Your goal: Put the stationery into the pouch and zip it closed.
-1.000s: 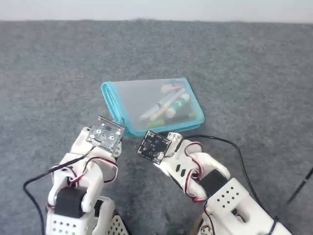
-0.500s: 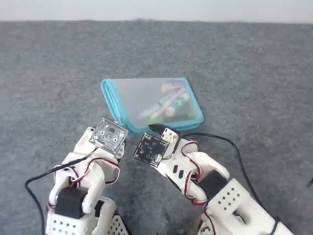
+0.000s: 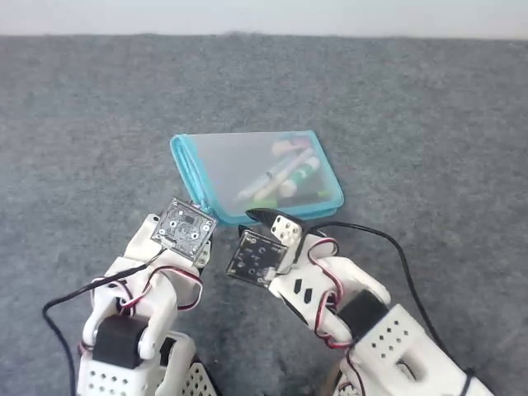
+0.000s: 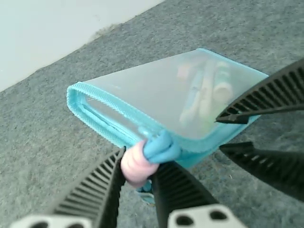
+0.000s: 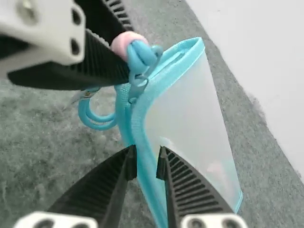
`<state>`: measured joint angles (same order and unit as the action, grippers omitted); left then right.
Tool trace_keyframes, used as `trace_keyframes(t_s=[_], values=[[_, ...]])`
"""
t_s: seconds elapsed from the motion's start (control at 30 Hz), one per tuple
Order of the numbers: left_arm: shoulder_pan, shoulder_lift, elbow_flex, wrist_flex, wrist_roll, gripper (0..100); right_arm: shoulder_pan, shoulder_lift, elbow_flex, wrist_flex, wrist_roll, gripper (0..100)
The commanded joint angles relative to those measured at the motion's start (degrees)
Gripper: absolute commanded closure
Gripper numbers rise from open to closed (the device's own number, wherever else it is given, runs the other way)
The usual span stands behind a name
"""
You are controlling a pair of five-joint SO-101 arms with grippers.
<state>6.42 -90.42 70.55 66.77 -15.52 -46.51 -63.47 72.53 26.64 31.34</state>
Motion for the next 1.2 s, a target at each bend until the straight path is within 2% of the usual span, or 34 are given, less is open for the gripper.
trace_keyframes(t_s=[0.0,0.23,0.57,0.63,1.03,1.17], values=[[0.62,0.26,-0.75,-2.55,0.53,99,0.48,3.12,-4.04,-2.59,1.23,92.5],[0.62,0.26,-0.75,-2.55,0.53,99,0.66,7.87,-9.58,-2.77,1.23,92.5],[0.62,0.26,-0.75,-1.85,0.53,99,0.92,22.73,-19.69,-2.77,1.23,93.9],[0.62,0.26,-0.75,-1.76,0.53,99,1.01,23.34,-20.04,-2.77,1.49,99.8],[0.09,0.26,-1.1,-2.73,0.7,99,9.89,23.87,-16.09,3.65,1.49,99.2],[-3.78,0.26,-1.01,-4.57,0.88,99,10.77,23.87,-13.27,3.65,1.67,99.2]])
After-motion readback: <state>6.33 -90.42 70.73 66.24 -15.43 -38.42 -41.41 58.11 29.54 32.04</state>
